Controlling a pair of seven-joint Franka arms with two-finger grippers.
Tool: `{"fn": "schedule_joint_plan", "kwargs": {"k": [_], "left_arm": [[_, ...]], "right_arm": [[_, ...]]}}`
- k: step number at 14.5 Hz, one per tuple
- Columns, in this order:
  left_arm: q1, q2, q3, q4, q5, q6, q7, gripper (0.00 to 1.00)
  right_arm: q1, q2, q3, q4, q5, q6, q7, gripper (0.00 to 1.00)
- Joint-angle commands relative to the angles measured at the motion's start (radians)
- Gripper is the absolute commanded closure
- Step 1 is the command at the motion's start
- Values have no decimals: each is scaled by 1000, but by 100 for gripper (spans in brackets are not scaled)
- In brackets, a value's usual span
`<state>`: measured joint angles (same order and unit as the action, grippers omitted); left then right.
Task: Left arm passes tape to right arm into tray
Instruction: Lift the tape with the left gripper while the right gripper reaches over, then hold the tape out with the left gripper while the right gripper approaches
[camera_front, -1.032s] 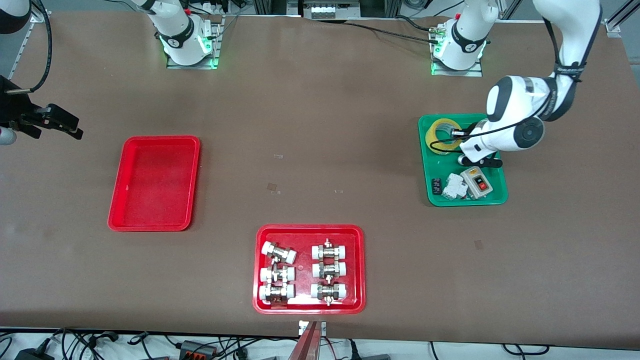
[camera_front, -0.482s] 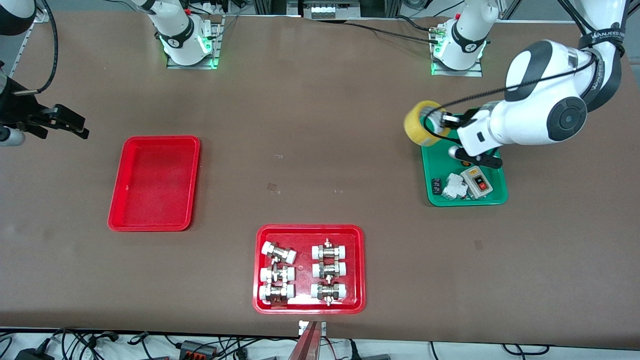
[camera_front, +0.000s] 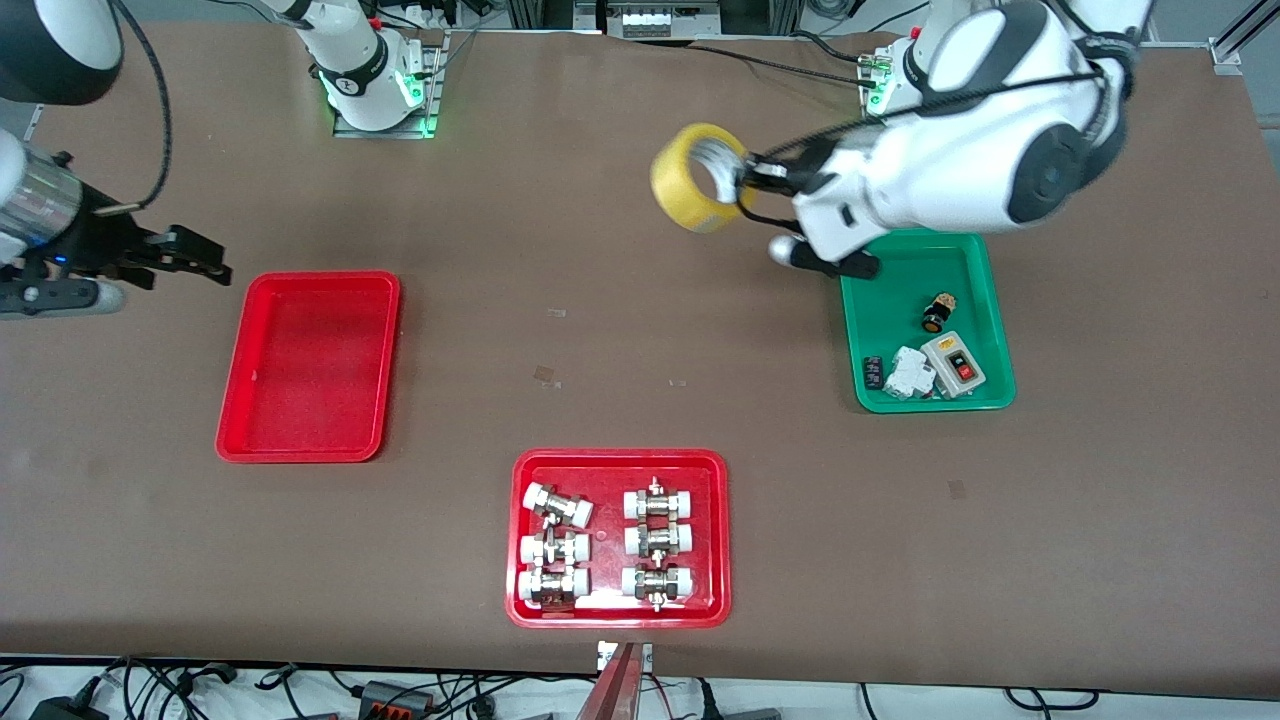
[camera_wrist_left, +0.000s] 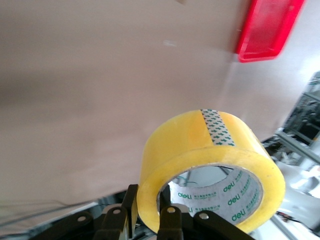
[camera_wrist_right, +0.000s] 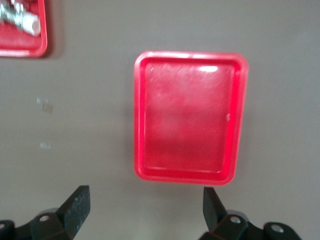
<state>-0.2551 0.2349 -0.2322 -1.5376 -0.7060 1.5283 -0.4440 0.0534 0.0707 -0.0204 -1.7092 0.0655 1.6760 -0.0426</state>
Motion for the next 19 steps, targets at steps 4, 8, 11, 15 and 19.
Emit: {"fn": "schedule_joint_plan", "kwargs": {"k": [4,8,11,15,19], "left_arm": [[-27,112,5,129,-104,70,-35,100],[-20,118,7,129,-155,84,-39,100],[-15,116,7,131,-155,84,-38,100],[-13,115,8,131,-153,82,-38,100],[-3,110,14,131,-156,82,-38,100]], "right_arm": [[46,67,-4,26,155,-41,-17,0],[60,78,2,29,443,-24,-19,0],[129,102,8,104,615,-1,-13,0],[203,141,8,184,816,27,-5,0],[287,168,8,184,872,115,16,0]]}}
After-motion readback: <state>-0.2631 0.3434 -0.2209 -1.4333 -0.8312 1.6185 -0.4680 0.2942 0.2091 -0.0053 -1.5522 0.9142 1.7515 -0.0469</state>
